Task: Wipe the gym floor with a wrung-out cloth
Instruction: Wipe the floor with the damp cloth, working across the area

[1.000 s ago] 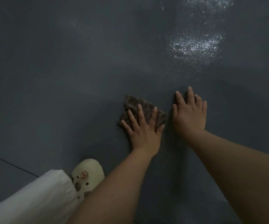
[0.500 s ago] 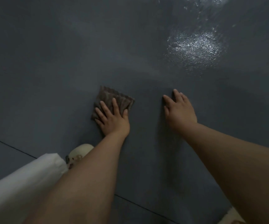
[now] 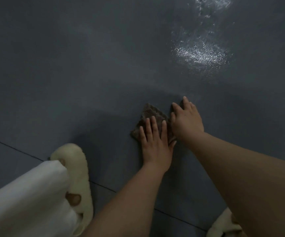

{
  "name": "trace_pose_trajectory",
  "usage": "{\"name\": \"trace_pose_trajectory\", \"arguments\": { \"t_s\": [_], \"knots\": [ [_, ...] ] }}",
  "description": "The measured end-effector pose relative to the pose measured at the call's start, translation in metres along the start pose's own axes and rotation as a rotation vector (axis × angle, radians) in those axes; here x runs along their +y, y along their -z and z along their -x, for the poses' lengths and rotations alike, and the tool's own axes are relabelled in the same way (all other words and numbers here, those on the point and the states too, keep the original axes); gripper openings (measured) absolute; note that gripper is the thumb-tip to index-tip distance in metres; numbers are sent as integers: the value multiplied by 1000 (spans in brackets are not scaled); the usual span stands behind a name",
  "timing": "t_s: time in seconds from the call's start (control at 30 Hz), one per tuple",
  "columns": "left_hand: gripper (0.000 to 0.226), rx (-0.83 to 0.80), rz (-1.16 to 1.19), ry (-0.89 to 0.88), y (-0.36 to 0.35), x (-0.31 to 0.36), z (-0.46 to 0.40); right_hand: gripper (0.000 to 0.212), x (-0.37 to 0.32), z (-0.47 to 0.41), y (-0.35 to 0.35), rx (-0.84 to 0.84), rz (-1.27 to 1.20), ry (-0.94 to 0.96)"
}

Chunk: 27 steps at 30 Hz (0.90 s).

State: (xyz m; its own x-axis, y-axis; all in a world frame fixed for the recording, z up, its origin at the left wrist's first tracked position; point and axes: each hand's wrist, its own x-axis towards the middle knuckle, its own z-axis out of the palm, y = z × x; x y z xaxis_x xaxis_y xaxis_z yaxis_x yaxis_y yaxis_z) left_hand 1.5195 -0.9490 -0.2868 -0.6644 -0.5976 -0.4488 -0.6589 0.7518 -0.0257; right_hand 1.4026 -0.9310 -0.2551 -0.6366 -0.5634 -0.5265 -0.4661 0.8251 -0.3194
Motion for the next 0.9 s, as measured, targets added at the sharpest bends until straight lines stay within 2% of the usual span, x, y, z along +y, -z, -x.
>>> {"name": "trace_pose_trajectory", "arguments": {
  "t_s": [0.07, 0.13, 0.27, 0.4, 0.57, 0.7, 0.77, 0.9],
  "knots": [
    [68, -43, 10, -87, -1, -9, -8, 46, -2, 4, -3, -19, 11, 14],
    [72, -87, -19, -104, 7, -14, -17, 48, -4, 6, -6, -41, 18, 6],
    [70, -54, 30, -45, 20, -35, -47, 51, -13, 4, -14, -36, 61, -13],
    [71, -7, 91, 158, 32, -91, -81, 53, -21, 3, -20, -37, 36, -65],
    [68, 37, 239, 545, 23, -171, -73, 56, -21, 6, -26, -12, 47, -73],
    [66, 67, 350, 704, 9, -156, -44, 56, -23, 8, -30, -5, 67, -76],
    [68, 68, 355, 651, 4, -128, -31, 55, -25, 8, -32, -3, 77, -72],
    [67, 75, 213, 282, -3, -77, -10, 57, -28, 7, -36, 5, 90, -86]
  ]
}}
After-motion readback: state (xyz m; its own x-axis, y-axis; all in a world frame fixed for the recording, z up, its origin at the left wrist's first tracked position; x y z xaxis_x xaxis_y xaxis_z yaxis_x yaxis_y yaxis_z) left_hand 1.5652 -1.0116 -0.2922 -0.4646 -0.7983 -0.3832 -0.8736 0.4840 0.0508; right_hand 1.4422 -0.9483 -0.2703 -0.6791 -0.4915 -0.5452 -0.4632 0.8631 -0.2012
